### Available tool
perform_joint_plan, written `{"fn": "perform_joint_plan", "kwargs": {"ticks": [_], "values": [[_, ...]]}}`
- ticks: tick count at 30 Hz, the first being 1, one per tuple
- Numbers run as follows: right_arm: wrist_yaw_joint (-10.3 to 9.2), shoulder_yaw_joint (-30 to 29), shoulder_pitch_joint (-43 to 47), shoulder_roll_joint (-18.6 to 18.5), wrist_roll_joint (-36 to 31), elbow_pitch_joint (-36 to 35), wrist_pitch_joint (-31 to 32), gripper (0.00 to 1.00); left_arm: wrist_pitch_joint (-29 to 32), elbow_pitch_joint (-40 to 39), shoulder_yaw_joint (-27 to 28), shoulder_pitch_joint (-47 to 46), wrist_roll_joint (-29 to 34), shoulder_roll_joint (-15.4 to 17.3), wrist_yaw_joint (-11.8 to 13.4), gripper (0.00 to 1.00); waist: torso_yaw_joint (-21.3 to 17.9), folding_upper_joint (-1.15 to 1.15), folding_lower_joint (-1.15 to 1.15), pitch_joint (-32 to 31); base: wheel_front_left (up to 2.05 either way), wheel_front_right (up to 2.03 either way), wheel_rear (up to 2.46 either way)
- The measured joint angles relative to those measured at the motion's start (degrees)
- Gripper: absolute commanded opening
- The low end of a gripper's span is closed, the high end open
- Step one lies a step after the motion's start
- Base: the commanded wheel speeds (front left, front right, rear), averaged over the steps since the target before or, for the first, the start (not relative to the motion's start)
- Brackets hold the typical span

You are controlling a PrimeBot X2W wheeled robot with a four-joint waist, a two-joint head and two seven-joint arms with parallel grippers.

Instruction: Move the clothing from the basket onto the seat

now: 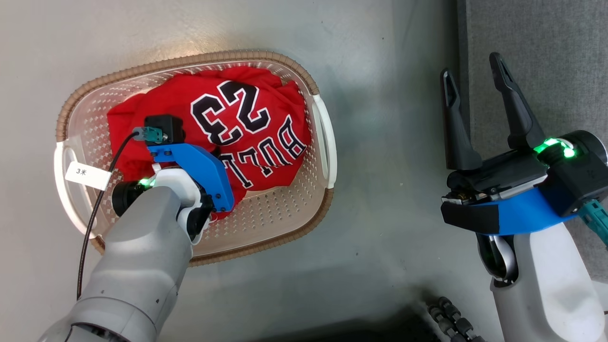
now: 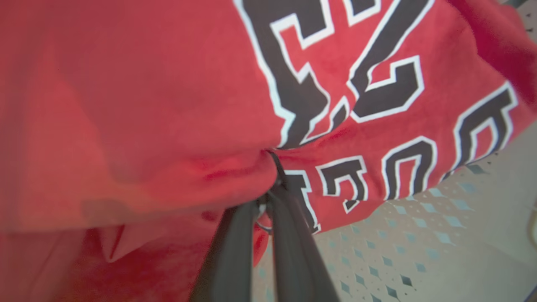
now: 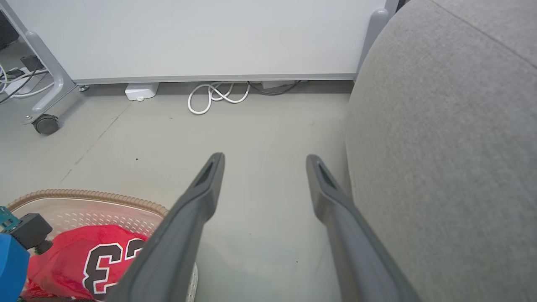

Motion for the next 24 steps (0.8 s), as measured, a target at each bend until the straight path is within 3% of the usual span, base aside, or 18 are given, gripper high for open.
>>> {"fn": "perform_joint_plan", "kwargs": {"ticks": [11,24], "values": [[0.0,0.5,-0.7,0.0,0.5,1.5,0.0,1.0,-6.9,-4.4,-2.3,2.0,-1.4,-0.7,-0.1,0.0,1.1,0.0,0.0,-4.3,0.0,0.0,0.0],[0.0,1.0,0.8,0.0,0.4,5.0,0.0,1.0,-16.0,-9.4,-8.2,7.3,-3.1,1.1,-0.4,0.0,3.4,0.0,-0.01,-15.0,0.0,0.0,0.0]]}}
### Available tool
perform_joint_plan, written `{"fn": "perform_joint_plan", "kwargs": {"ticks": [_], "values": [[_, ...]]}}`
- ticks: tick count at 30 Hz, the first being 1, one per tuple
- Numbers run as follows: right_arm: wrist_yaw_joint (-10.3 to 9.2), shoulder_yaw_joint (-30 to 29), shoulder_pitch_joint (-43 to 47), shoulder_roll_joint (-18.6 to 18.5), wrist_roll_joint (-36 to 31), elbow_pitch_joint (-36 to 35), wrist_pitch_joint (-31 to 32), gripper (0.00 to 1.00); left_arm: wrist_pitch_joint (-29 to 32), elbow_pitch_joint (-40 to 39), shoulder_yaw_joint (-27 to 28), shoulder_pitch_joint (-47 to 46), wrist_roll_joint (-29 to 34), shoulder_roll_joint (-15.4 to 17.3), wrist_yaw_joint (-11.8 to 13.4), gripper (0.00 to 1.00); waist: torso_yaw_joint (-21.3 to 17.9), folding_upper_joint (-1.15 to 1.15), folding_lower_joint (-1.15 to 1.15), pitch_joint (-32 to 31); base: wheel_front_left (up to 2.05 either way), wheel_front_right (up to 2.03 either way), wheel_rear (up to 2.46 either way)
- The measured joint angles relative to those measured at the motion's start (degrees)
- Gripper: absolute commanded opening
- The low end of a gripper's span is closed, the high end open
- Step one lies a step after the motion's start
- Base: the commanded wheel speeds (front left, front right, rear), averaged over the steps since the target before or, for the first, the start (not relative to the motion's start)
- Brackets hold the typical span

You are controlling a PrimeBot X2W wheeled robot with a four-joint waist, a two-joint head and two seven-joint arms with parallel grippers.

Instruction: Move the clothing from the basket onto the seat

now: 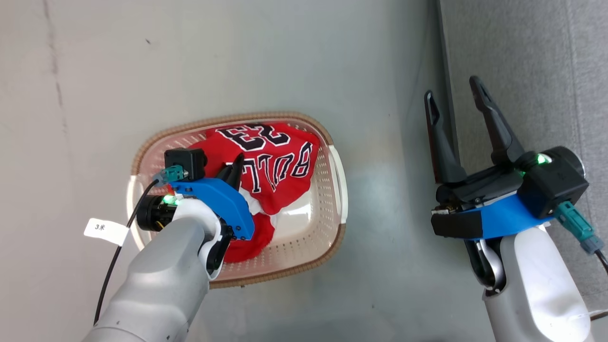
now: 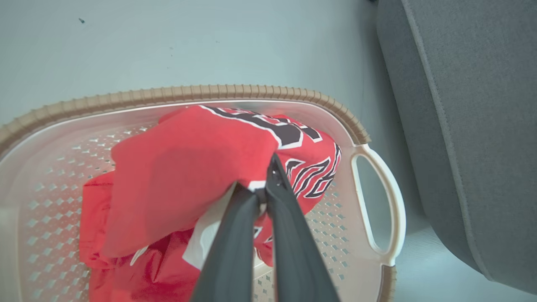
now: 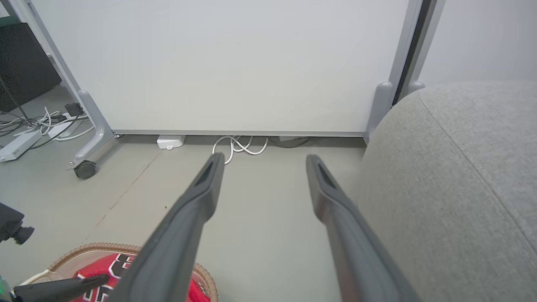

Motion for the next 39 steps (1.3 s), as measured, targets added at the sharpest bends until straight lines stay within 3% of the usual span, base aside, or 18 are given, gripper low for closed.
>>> {"fn": "perform_joint_plan", "kwargs": {"ticks": [11,26,39], "values": [[0.0,0.5,3.4,0.0,0.3,2.7,0.0,1.0,-3.1,-3.7,-1.9,1.7,1.6,2.8,0.0,0.0,2.2,0.0,0.0,-10.8,0.0,0.0,0.0],[0.0,1.1,8.7,0.0,1.6,4.8,0.0,1.0,-3.1,-16.1,6.6,3.3,14.2,5.7,0.7,0.0,3.6,0.0,-0.01,-24.1,0.0,0.0,0.0],[0.0,0.9,13.0,0.0,2.2,5.3,0.0,1.0,-2.9,-24.7,6.7,1.7,18.9,7.4,1.1,0.0,4.5,0.0,-0.01,-31.8,0.0,0.0,0.0]]}}
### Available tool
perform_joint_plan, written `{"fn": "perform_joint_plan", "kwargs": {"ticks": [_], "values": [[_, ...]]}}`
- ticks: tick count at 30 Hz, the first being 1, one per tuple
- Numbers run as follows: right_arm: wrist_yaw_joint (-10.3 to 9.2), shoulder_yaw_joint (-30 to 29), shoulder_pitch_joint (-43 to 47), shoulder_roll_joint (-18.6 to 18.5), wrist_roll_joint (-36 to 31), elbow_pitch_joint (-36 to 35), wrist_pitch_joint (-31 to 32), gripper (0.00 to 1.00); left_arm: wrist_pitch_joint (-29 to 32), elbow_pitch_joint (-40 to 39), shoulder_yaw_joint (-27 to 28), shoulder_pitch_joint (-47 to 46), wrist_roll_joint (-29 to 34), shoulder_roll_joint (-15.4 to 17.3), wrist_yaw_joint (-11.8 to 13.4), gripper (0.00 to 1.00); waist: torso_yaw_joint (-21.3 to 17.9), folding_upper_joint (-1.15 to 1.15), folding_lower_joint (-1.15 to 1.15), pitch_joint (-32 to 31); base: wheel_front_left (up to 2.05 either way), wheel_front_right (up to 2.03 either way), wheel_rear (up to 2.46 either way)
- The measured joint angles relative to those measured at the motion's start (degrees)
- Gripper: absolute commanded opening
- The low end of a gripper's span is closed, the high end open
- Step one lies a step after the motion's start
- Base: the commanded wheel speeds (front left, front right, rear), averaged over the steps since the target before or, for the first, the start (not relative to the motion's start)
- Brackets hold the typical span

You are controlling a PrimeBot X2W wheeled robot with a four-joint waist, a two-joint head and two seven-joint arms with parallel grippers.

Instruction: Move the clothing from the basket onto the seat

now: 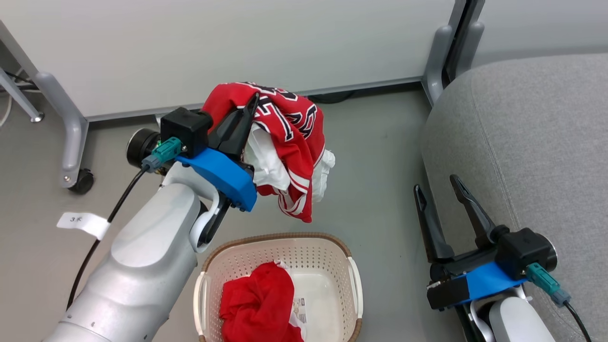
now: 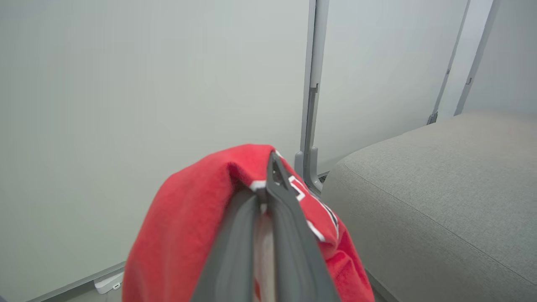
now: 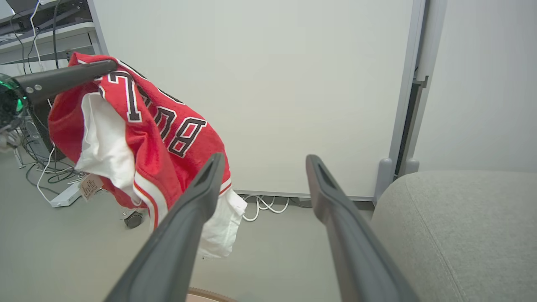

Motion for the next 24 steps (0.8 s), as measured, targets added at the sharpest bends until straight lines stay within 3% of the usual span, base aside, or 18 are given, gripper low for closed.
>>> {"fn": "perform_joint_plan", "kwargs": {"ticks": [15,24], "values": [[0.0,-0.3,1.3,0.0,0.5,-0.5,0.0,1.0,5.8,-12.5,-1.5,1.1,0.3,3.1,3.1,0.0,0.8,0.0,0.01,-1.8,0.0,0.0,0.0],[0.0,1.5,-1.0,0.0,-0.9,-1.2,0.0,1.0,7.0,-16.0,-1.9,2.3,0.3,3.8,4.3,0.0,0.9,0.0,0.01,-1.3,0.0,0.0,0.0]]}}
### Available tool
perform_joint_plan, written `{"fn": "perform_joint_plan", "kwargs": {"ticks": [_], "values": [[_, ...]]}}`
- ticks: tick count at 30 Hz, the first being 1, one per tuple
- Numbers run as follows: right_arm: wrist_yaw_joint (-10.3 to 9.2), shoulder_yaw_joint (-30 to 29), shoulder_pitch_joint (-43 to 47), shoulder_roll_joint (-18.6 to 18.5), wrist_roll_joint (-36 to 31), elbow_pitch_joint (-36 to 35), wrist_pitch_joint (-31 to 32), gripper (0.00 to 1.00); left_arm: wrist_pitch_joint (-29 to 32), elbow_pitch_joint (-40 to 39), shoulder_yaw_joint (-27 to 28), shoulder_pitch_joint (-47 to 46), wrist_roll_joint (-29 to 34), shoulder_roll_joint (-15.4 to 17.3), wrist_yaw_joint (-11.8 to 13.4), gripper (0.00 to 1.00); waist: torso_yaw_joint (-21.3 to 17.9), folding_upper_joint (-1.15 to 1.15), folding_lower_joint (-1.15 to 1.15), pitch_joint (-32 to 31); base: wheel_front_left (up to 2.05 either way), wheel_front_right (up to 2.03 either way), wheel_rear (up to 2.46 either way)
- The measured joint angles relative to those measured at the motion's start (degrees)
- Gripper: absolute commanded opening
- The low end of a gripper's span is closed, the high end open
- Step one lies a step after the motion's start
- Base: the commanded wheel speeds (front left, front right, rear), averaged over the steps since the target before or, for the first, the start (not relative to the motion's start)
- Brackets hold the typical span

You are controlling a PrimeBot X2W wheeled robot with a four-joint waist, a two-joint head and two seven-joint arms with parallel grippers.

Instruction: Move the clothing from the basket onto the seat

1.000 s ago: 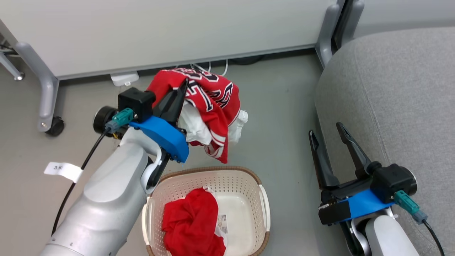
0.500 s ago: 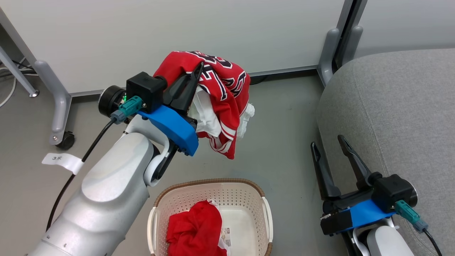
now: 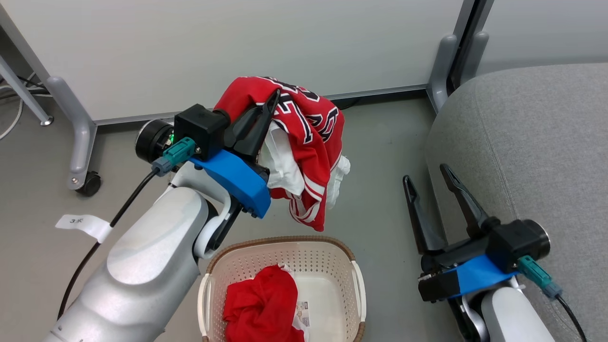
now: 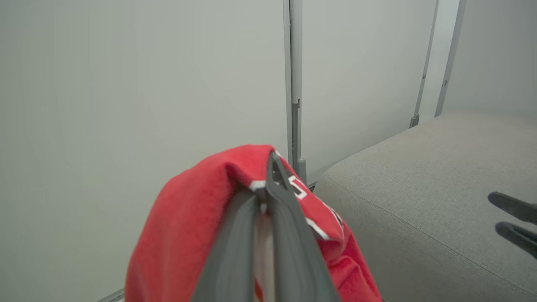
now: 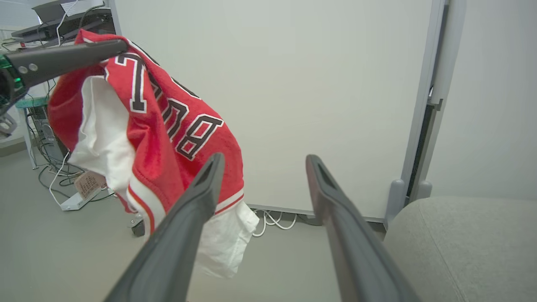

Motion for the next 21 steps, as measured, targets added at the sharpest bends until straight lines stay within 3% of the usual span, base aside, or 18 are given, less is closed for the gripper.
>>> {"fn": "perform_joint_plan", "kwargs": {"ticks": [12,21], "values": [[0.04,7.4,-13.3,-2.8,-3.8,2.9,0.0,1.0,0.8,-2.1,-1.2,0.1,0.1,-0.1,0.5,0.0,0.9,0.0,0.0,1.0,0.0,0.0,0.0],[0.04,14.2,-22.0,-5.8,-4.4,11.0,-0.1,1.0,0.6,-2.4,-2.4,-0.8,0.6,-1.3,0.4,0.0,2.5,0.0,0.0,2.1,0.0,0.0,0.0]]}}
